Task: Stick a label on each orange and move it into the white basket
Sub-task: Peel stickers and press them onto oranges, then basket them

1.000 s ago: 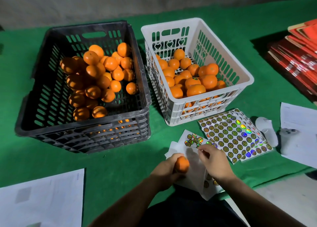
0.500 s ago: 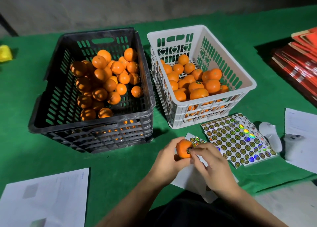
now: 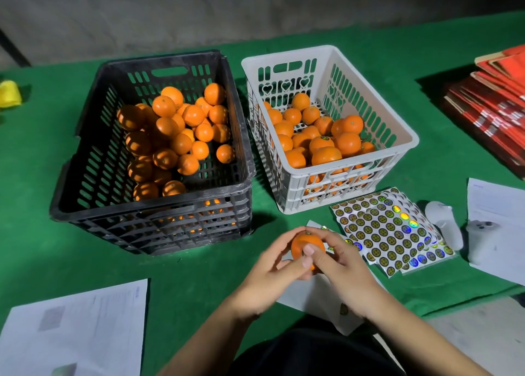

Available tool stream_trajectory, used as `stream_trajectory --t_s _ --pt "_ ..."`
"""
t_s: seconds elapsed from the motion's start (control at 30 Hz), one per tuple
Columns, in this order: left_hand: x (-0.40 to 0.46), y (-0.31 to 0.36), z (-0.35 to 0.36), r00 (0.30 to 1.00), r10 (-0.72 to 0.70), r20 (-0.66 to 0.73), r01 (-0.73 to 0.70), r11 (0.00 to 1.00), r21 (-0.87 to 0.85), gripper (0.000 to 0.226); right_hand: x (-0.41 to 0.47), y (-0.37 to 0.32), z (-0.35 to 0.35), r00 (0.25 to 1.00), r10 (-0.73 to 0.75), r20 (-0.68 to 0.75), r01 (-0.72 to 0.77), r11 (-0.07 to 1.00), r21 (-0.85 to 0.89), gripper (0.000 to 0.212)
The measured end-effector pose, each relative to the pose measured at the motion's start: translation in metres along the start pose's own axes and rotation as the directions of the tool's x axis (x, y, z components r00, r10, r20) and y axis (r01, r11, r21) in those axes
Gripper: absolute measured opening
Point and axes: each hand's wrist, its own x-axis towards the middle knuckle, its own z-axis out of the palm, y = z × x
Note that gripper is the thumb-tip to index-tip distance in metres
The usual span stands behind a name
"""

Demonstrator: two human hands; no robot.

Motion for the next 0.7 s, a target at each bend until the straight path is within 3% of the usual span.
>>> stream_trajectory --t_s 0.13,0.27,0.43,0.53,0.7 --pt "0.003 0.009 0.005 0.988 -0.009 -0.152 0.008 1.000 -0.013 0.037 0.001 -0.006 0.009 1.000 0.026 -0.012 -0.024 0.990 0.142 0.038" --pt "0.004 0.014 0.001 0.985 -0.081 -0.152 0.062 0.990 -0.126 0.049 0.004 -0.015 0.010 0.971 0.227 0.071 -0.236 0.876 0.422 0.046" --pt "0.000 0.015 0.004 0.985 -0.088 -0.149 0.063 0.985 -0.161 0.039 0.003 -0.020 0.012 0.995 0.100 0.009 -0.099 0.972 0.212 0.044" --pt "0.000 0.017 0.007 0.980 -0.117 -0.163 0.083 0.976 -0.203 0.042 0.005 -0.022 0.015 0.996 0.082 -0.040 -0.072 0.974 0.214 0.033" --pt "0.003 0.015 0.012 0.970 -0.083 -0.227 0.028 0.972 -0.234 0.038 0.003 -0.020 0.020 0.999 0.025 -0.044 -0.017 0.984 0.175 0.034"
